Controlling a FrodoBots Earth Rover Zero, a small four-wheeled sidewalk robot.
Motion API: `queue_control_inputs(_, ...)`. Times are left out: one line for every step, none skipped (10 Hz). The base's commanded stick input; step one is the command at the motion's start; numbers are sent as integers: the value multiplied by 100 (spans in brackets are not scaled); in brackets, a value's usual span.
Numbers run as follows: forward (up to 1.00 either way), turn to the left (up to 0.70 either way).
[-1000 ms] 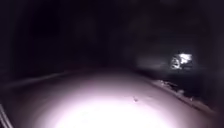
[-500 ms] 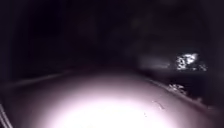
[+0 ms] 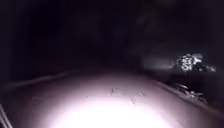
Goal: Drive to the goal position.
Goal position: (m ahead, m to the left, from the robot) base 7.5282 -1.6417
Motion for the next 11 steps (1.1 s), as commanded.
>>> queue_control_inputs(100, 0)
queue_control_inputs(100, 0)
queue_control_inputs(100, 0)
queue_control_inputs(100, 0)
queue_control_inputs(100, 0)
queue_control_inputs(100, 0)
queue_control_inputs(100, 0)
queue_control_inputs(100, 0)
queue_control_inputs(100, 0)
queue_control_inputs(100, 0)
queue_control_inputs(100, 0)
